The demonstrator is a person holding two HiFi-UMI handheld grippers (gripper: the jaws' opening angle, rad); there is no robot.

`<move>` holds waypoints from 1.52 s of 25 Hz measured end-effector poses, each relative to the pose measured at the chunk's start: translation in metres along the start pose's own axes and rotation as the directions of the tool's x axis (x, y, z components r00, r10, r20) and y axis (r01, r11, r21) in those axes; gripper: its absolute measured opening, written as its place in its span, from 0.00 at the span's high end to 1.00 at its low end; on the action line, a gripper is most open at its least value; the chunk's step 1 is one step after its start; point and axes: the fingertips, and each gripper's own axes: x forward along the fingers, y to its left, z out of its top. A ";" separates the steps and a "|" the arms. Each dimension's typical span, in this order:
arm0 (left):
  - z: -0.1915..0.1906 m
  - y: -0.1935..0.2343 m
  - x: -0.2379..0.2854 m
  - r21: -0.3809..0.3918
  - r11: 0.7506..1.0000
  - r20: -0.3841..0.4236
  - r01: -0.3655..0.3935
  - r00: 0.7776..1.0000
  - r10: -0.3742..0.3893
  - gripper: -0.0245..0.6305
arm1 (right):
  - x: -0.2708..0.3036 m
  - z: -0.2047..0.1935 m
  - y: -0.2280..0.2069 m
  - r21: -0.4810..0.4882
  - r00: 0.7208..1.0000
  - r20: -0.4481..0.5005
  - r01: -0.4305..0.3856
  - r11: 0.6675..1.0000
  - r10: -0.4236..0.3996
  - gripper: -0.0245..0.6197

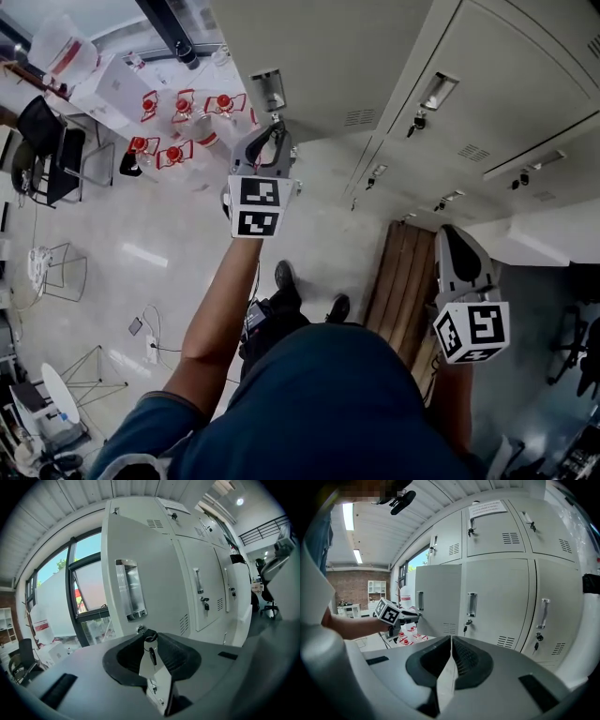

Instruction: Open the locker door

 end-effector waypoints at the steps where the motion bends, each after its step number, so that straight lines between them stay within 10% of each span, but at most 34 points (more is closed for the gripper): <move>1: -0.001 -0.004 -0.005 0.003 1.000 0.000 0.005 1.000 -0.005 0.81 | -0.003 -0.001 0.002 -0.003 1.000 0.001 -0.005 1.000 0.005 0.90; 38: 0.008 -0.168 -0.086 0.205 0.950 -0.021 0.237 0.971 -0.238 0.89 | -0.103 -0.013 -0.006 -0.041 0.997 0.067 -0.026 0.999 0.029 0.90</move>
